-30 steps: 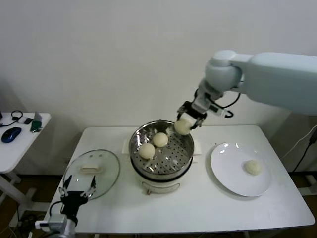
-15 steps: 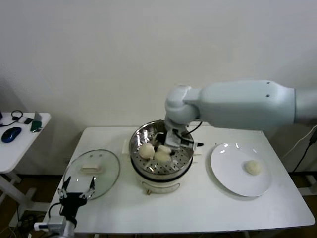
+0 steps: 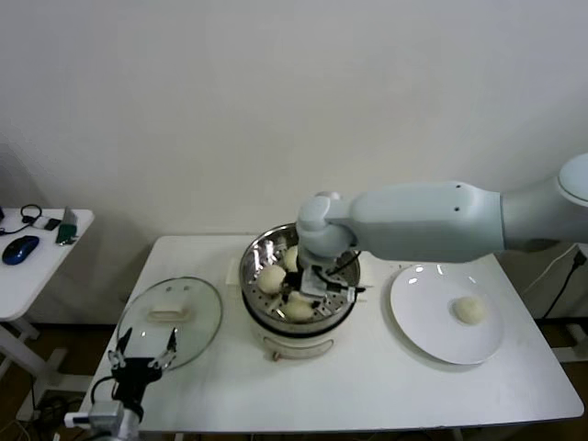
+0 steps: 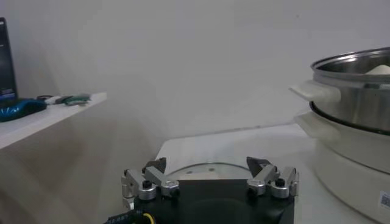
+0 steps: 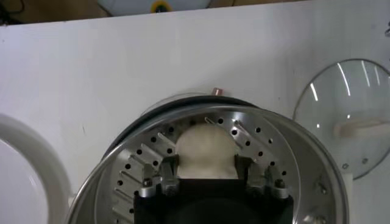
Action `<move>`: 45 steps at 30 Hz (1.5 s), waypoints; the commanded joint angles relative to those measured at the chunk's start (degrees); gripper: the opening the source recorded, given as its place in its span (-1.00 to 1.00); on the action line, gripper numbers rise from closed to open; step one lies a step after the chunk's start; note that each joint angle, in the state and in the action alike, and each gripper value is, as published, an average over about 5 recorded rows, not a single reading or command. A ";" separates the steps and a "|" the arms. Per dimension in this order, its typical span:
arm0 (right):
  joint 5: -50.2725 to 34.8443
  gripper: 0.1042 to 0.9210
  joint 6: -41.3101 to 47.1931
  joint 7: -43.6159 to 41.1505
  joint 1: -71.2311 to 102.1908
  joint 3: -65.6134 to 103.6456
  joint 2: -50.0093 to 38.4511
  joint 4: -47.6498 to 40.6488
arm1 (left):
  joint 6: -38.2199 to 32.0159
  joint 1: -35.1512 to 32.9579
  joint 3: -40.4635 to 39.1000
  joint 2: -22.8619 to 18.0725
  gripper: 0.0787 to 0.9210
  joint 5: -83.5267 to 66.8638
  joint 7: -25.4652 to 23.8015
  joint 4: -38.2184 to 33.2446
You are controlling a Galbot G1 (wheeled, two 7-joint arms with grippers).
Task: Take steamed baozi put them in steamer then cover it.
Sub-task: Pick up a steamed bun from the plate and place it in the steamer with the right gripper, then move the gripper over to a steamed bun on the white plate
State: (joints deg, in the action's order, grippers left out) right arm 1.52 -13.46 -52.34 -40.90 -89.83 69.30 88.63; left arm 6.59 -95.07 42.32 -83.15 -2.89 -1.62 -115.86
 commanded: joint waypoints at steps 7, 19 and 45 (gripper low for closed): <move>-5.22 0.75 -3.40 -2.90 -5.81 1.11 -2.95 -4.73 | -0.01 0.06 -0.10 0.06 0.77 -0.03 -0.01 -0.34; -30.77 0.76 5.81 -11.66 -25.01 -14.89 -22.75 -11.83 | 0.22 0.97 -0.90 0.35 0.77 0.21 -0.26 -0.54; -6.84 0.76 9.65 -8.39 27.61 19.57 -39.60 -32.31 | -0.53 -0.03 -0.57 0.03 0.77 0.05 -0.22 0.09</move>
State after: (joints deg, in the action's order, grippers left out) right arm -10.81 -4.39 -61.08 -27.69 -81.68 31.41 63.85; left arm 6.16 -95.04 41.74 -83.03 -2.89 -1.86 -115.92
